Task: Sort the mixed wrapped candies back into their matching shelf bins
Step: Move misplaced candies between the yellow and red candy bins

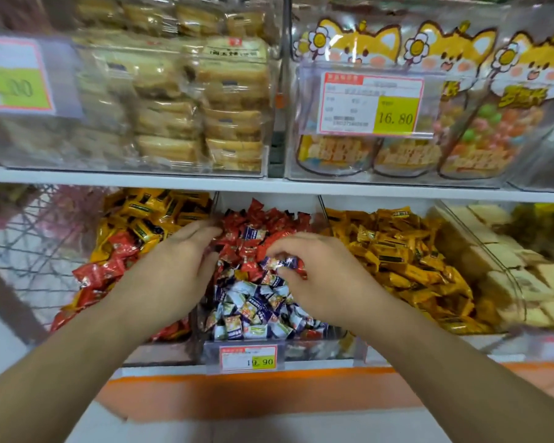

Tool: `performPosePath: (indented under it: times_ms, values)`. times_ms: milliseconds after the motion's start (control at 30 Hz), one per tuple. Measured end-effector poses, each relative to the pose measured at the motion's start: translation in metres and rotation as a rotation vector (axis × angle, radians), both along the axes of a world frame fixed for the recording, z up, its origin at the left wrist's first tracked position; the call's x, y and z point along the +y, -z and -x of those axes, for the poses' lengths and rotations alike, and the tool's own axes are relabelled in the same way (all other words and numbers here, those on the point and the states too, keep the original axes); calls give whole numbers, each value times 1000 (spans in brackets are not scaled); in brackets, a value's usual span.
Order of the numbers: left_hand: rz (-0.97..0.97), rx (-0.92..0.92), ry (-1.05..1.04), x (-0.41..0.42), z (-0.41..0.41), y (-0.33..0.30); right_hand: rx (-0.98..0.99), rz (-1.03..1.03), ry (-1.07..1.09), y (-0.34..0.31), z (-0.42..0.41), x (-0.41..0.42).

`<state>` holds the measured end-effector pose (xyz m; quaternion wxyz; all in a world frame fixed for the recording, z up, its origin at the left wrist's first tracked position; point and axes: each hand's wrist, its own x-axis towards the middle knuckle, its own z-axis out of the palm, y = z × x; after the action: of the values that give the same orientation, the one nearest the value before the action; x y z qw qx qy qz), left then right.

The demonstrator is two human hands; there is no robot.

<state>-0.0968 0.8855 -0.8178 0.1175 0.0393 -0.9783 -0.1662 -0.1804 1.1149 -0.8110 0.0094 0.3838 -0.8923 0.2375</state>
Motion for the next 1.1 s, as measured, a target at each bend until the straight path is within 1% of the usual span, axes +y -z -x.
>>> performPosePath:
  times_ms: [100, 267, 467, 567, 733, 800, 900, 967, 1000, 1067, 1100]
  values:
    - [-16, -15, 4, -2, -3, 3, -54, 10, -78, 12, -1, -24]
    - [-65, -32, 16, -5, -8, 5, -109, -20, -31, 24, 4, -45]
    - [-79, -38, 16, -4, -8, 3, -87, -22, 13, 32, 9, -53]
    - [-82, -48, 15, -3, -8, 1, -103, 17, 22, 35, 9, -55]
    - [-73, -47, 23, 0, -11, -1, -50, 32, 15, 28, 7, -48]
    - [-83, -31, 37, 0, -11, -4, -38, 76, 51, 17, 8, -39]
    - [-113, 24, 63, 10, -12, -15, -139, 258, 150, -3, 5, -18]
    - [-193, 21, 63, 22, -12, -22, -233, 391, 187, -15, 0, -4]
    - [-266, -2, 61, 30, -11, -25, -284, 459, 198, -20, -3, 3]
    - [-502, -30, 73, 44, -10, -29, -396, 591, 227, -27, -10, 16]
    - [-624, -39, 81, 50, -9, -30, -435, 624, 244, -30, -12, 23]
